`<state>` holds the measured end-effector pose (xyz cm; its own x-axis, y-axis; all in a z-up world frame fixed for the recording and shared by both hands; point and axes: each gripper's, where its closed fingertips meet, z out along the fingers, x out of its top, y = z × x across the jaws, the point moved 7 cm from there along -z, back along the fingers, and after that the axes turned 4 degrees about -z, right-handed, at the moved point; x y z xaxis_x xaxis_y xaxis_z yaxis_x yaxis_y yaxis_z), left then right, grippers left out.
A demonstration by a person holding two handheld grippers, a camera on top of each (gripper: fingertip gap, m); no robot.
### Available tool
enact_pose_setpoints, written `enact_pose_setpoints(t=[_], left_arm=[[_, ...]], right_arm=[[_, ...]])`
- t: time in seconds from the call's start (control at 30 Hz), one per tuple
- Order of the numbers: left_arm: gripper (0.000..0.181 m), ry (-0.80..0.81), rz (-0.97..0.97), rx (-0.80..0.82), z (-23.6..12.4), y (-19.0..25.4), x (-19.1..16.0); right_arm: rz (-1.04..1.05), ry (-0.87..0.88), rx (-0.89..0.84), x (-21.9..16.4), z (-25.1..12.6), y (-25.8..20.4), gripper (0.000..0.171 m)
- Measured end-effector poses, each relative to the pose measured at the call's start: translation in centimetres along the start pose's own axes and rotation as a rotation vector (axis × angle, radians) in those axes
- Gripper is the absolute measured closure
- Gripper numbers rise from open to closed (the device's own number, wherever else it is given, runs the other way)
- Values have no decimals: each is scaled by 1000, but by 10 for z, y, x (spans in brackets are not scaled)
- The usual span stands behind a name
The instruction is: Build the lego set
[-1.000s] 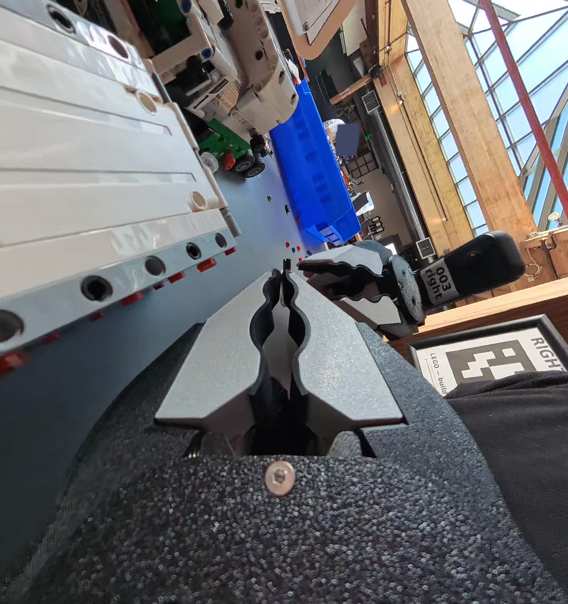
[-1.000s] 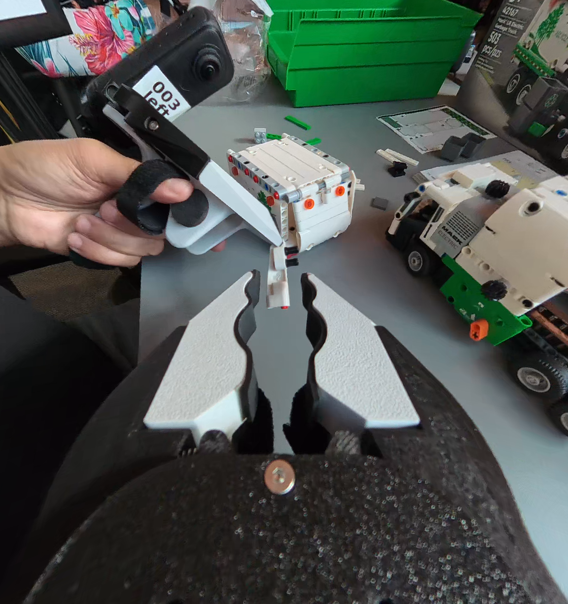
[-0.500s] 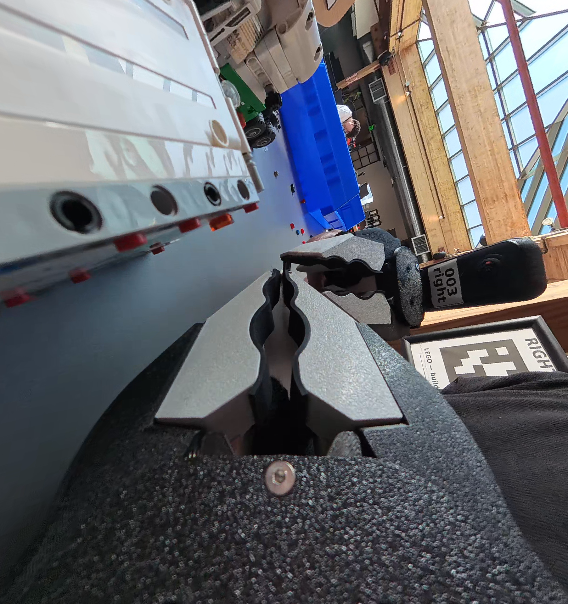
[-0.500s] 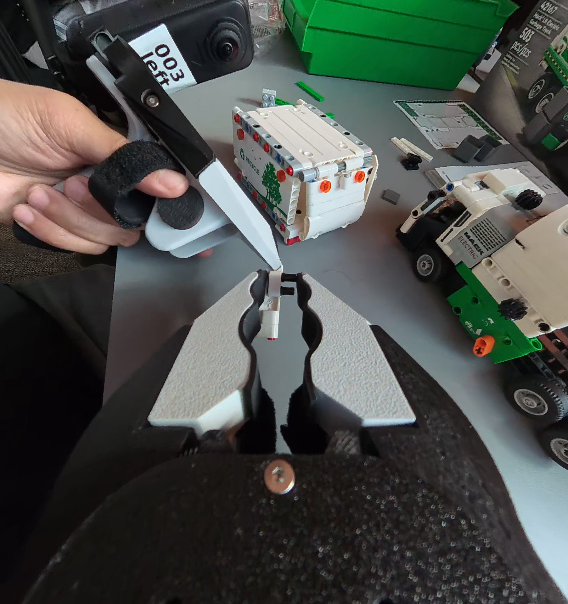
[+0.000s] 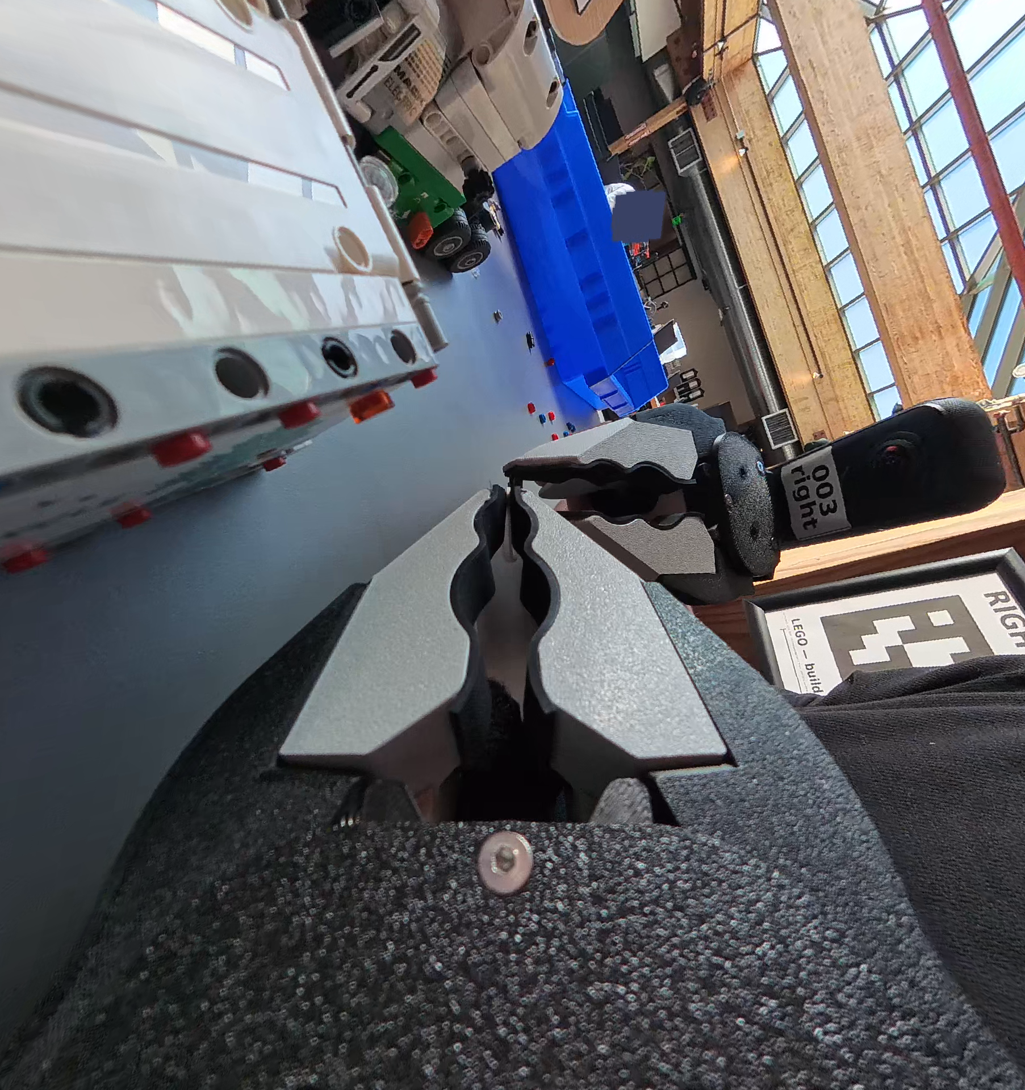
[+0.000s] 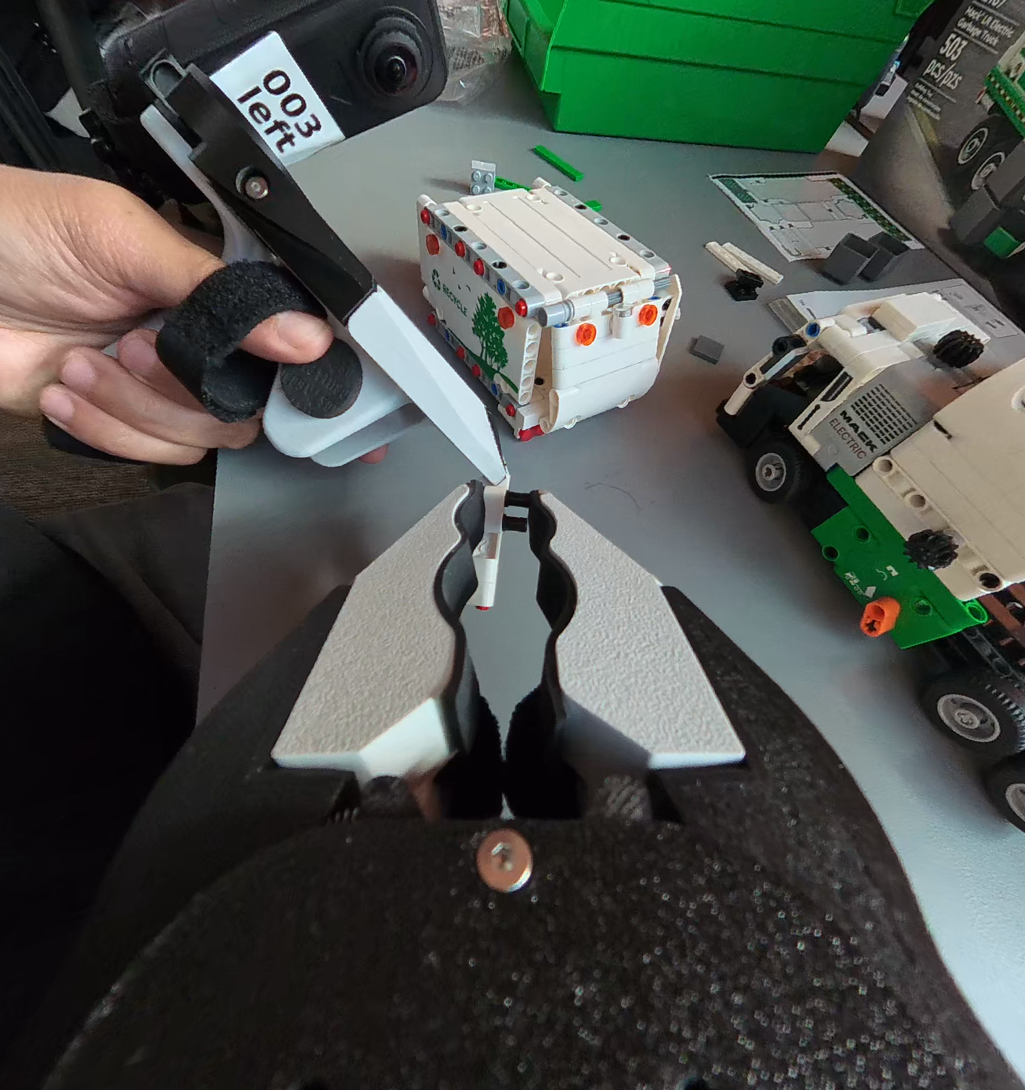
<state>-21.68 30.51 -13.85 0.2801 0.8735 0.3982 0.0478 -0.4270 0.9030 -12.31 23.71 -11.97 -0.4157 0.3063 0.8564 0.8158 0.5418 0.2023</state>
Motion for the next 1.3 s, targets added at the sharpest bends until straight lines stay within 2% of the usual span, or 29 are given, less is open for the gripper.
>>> enact_pose_setpoints(t=[0.23,0.37,0.47,0.67,0.87,0.97,1.1,1.3], left_arm=[[181,7,22,7,1,1,0],[181,20,22,12,1,1,1],[181,59,-7,11,-2,-1,5],[181,64,-67,-24,-4,-3,7],[181,72,-72,-38,-5,-2,7],[181,70,-72,-66,-5,1,7],[178,35,50,-121,-6,18,2],[177,44,356,82,-8,26,-2]], right_arm=[[40,18,-9,-2,0,0,157],[133,45,21,-1,0,4,156],[147,60,40,-2,-7,3,142],[137,12,20,-6,-6,-1,144],[79,-30,-39,-7,-2,-8,156],[83,-43,-35,-7,0,-9,156],[182,-18,54,-5,2,-9,157],[220,-30,76,-4,5,-10,158]])
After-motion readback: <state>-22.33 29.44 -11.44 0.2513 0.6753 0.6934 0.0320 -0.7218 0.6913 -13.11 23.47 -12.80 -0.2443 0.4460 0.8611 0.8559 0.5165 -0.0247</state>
